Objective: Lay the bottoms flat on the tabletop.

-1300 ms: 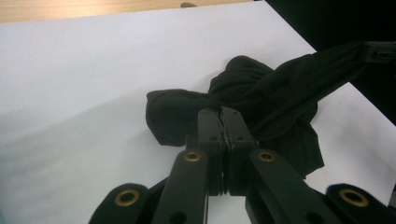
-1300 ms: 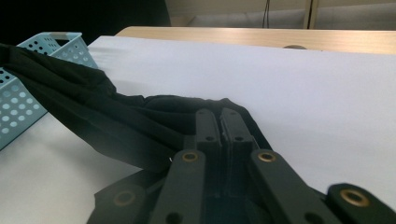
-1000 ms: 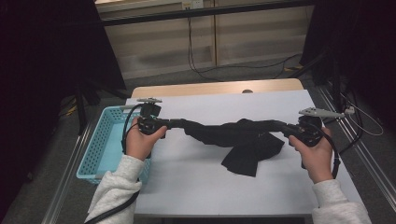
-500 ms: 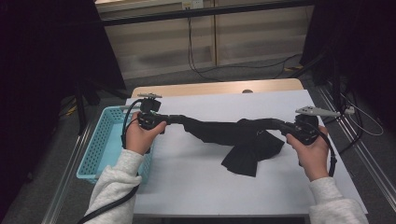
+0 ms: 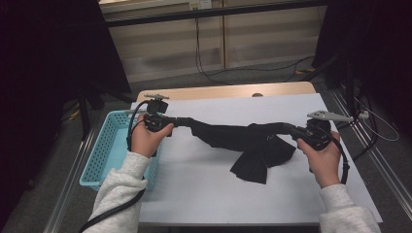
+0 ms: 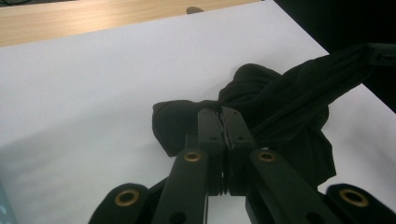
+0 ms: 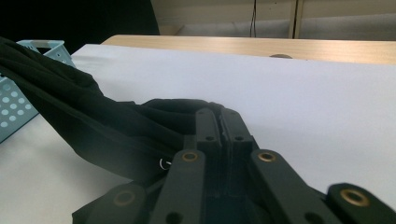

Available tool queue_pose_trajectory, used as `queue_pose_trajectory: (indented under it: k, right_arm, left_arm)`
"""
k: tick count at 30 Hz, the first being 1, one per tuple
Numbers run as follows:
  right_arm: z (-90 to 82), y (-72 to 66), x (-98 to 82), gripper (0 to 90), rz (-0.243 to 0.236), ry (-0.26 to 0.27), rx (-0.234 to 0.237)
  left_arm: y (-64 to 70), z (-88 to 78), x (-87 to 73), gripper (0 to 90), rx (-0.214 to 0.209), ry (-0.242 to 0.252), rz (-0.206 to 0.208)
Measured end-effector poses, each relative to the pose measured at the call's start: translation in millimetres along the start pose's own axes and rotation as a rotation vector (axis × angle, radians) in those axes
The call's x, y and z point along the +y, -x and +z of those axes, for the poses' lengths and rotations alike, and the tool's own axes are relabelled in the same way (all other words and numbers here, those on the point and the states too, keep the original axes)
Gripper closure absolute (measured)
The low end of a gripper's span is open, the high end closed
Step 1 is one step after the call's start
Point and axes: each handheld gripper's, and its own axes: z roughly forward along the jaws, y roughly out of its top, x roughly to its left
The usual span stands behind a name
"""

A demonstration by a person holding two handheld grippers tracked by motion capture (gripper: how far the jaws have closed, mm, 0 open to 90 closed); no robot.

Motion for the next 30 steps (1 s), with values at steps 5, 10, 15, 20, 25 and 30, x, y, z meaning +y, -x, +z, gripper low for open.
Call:
queue_pose_trajectory:
  k: [5, 10, 15, 20, 25, 30]
  right_arm:
    - [1.3, 1.5, 0.7, 87.7, -0.004, -0.002, -0.003]
    - [4.2, 4.7, 1.1, 87.7, 0.002, 0.001, -0.002]
    - [8.2, 8.1, 0.7, 87.7, 0.005, -0.003, 0.005]
    - [9.2, 8.4, 1.9, 87.7, 0.004, 0.001, 0.012]
    - [7.7, 6.9, 1.3, 87.7, 0.011, 0.008, 0.013]
    - [10.3, 7.4, 2.9, 87.7, 0.002, 0.009, 0.011]
  left_arm:
    - [-1.1, 1.7, 1.5, 88.3, 0.000, -0.001, -0.002]
    - [-1.4, 4.8, 3.3, 88.3, 0.005, 0.000, -0.001]
    - [-4.1, 7.8, 3.8, 88.3, 0.008, -0.008, -0.008]
    - [-4.7, 6.6, 4.3, 88.3, 0.007, -0.012, -0.012]
    - [-5.6, 5.2, 6.3, 88.3, 0.007, -0.017, -0.010]
    - [-8.2, 7.1, 8.4, 88.2, 0.010, -0.011, -0.010]
